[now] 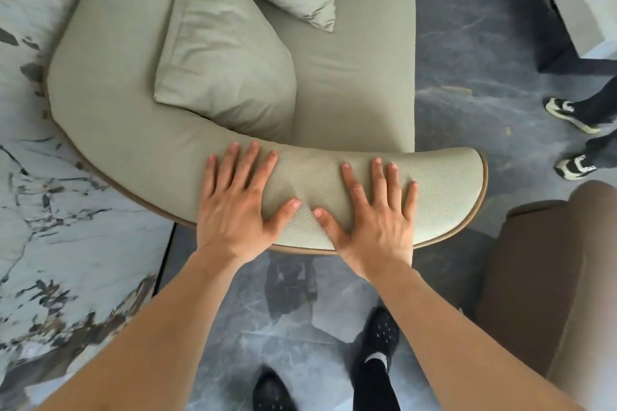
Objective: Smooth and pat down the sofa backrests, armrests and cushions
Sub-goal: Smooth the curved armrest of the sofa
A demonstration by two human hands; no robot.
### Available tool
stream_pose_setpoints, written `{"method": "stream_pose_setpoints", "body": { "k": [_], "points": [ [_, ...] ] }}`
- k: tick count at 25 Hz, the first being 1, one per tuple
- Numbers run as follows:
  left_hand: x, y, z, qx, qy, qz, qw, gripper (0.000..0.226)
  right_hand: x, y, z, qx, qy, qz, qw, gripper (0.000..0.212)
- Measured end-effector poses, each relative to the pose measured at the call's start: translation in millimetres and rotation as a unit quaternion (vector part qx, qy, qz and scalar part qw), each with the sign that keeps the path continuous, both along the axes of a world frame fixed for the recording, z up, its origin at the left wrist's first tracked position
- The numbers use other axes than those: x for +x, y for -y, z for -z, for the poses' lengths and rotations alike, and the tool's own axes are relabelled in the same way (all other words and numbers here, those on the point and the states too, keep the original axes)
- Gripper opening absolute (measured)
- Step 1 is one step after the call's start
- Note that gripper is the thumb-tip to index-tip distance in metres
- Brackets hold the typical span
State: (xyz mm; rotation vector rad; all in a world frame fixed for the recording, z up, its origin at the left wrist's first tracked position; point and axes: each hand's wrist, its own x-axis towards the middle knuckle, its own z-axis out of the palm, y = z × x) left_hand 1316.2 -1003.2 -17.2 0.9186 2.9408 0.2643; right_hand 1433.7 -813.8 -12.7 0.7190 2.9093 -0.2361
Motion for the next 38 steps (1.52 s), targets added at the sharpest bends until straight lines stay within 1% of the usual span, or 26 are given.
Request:
{"method": "stream_pose_setpoints", "body": {
  "k": [4, 10, 15, 21, 38],
  "points": [
    [-1.8, -2.1, 7.5, -0.001, -0.038, -0.003, 0.999, 0.089, -1.6, 1.1, 6.8, 0.024, -0.050, 0.005, 0.998, 0.091],
    [-11.0, -8.7, 11.9, 0.021, -0.070, 0.000, 0.997, 0.087, -10.1, -5.8, 12.3, 0.044, -0.101, 0.000, 0.994, 0.087],
    [-32.0, -24.4, 12.2, 0.024, -0.080, -0.003, 0.996, 0.086, -31.7, -20.1, 12.1, 0.058, -0.111, 0.003, 0.992, 0.085],
    [-75.1, -52.0, 13.8, 0.021, -0.086, -0.006, 0.996, 0.084, -74.6, -46.3, 13.9, 0.063, -0.111, 0.012, 0.992, 0.085],
    [-216.0, -139.1, 18.9, 0.054, -0.108, -0.004, 0.993, 0.082, -214.0, -129.0, 22.9, 0.086, -0.147, 0.035, 0.985, 0.084]
  ]
}}
